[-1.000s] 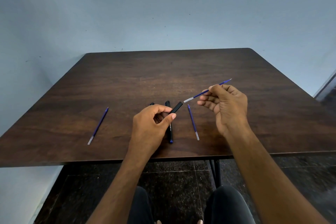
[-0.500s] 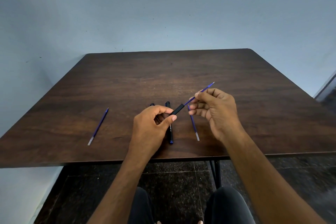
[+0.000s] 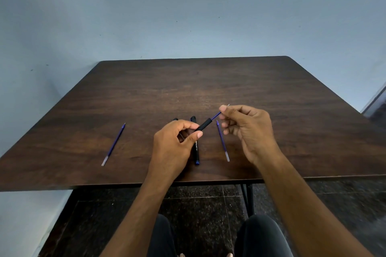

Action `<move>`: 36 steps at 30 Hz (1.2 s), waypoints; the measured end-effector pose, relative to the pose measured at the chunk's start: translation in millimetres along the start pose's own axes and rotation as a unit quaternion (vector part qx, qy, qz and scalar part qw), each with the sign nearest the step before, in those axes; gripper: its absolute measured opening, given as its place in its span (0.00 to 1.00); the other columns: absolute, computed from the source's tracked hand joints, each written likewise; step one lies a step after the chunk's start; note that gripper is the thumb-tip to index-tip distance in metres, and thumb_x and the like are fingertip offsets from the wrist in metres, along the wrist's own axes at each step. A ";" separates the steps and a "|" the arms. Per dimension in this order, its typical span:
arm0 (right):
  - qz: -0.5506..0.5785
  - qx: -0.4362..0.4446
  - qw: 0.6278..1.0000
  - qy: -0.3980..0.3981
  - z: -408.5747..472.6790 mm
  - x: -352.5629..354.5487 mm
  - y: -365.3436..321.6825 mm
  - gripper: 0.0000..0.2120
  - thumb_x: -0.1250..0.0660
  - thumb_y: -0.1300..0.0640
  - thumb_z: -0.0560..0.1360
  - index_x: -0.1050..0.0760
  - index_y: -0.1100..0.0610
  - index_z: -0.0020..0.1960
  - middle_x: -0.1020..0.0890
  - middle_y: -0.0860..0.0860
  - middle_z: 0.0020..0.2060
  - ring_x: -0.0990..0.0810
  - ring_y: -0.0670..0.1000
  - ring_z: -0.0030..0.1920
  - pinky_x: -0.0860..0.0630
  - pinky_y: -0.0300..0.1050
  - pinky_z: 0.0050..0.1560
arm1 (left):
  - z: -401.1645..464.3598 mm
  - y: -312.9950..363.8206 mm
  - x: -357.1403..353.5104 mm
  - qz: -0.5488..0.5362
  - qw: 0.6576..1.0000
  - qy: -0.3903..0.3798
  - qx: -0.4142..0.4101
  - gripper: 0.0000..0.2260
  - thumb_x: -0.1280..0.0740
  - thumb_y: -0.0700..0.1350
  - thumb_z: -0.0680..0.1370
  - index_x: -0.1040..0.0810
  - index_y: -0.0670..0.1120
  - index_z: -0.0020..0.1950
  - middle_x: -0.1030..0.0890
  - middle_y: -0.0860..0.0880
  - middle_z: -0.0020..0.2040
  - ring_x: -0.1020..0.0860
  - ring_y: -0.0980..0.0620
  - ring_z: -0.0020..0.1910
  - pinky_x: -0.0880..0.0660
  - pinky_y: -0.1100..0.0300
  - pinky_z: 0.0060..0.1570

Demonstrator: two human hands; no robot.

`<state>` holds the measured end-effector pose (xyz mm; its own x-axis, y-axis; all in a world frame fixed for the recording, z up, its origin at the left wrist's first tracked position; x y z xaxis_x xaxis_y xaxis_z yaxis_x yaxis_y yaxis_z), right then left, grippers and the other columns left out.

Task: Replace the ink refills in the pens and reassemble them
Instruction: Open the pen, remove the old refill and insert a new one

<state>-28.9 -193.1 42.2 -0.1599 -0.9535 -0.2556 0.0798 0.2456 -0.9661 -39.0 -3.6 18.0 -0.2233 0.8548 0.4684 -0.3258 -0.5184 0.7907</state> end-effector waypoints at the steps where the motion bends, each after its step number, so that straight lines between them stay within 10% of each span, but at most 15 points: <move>1: -0.007 0.001 1.000 -0.001 -0.4 -1.3 0.5 0.05 0.23 0.60 0.73 0.13 0.59 0.38 0.15 0.57 0.34 0.20 0.51 0.33 0.22 0.42 0.31 | 0.2 0.0 -0.2 0.002 1.000 0.002 -0.002 0.08 0.24 0.47 0.74 0.18 0.57 0.49 0.18 0.58 0.43 0.21 0.64 0.46 0.28 0.75 0.46; 16: -0.028 0.020 0.998 -0.046 -2.5 -31.8 -5.7 0.06 0.22 0.59 0.72 0.14 0.62 0.42 0.15 0.57 0.34 0.20 0.51 0.31 0.22 0.43 0.30 | 1.2 1.4 12.2 -0.042 0.998 0.039 -0.024 0.14 0.32 0.39 0.80 0.19 0.53 0.62 0.17 0.60 0.53 0.20 0.65 0.56 0.28 0.73 0.56; 24: -0.249 0.064 0.963 -0.075 5.3 -50.7 3.4 0.02 0.21 0.60 0.71 0.12 0.56 0.44 0.15 0.45 0.29 0.25 0.38 0.26 0.30 0.31 0.29 | 9.6 -24.8 58.5 -0.009 0.995 0.102 0.021 0.14 0.31 0.38 0.79 0.17 0.56 0.57 0.15 0.60 0.51 0.20 0.65 0.55 0.26 0.67 0.56; 29: -0.438 0.120 0.877 -0.154 8.8 -80.0 8.1 0.05 0.23 0.60 0.73 0.12 0.54 0.48 0.17 0.42 0.36 0.20 0.38 0.37 0.30 0.26 0.38 | 12.2 -39.1 56.2 0.014 0.995 0.095 0.032 0.14 0.30 0.38 0.78 0.18 0.57 0.55 0.15 0.61 0.50 0.20 0.66 0.53 0.29 0.76 0.51; 36: -0.612 0.198 0.707 -0.295 4.5 -98.2 26.8 0.12 0.26 0.52 0.75 0.15 0.43 0.58 0.28 0.46 0.46 0.34 0.49 0.53 0.29 0.47 0.52 | 11.7 -44.8 53.1 0.008 0.997 0.068 0.023 0.17 0.31 0.34 0.77 0.18 0.55 0.56 0.15 0.59 0.48 0.19 0.65 0.51 0.27 0.73 0.52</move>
<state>-6.6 -93.7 41.5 0.0816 -0.3456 0.9348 0.5239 -0.7831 -0.3352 -25.6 65.3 12.1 -0.3517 0.8339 0.4254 -0.2798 -0.5273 0.8023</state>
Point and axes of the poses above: each hand's wrist, its own z-axis towards the middle knuckle, its own x-axis out of the back of the hand, y = z × x, the point moved 2 cm from there along z, towards the middle knuckle
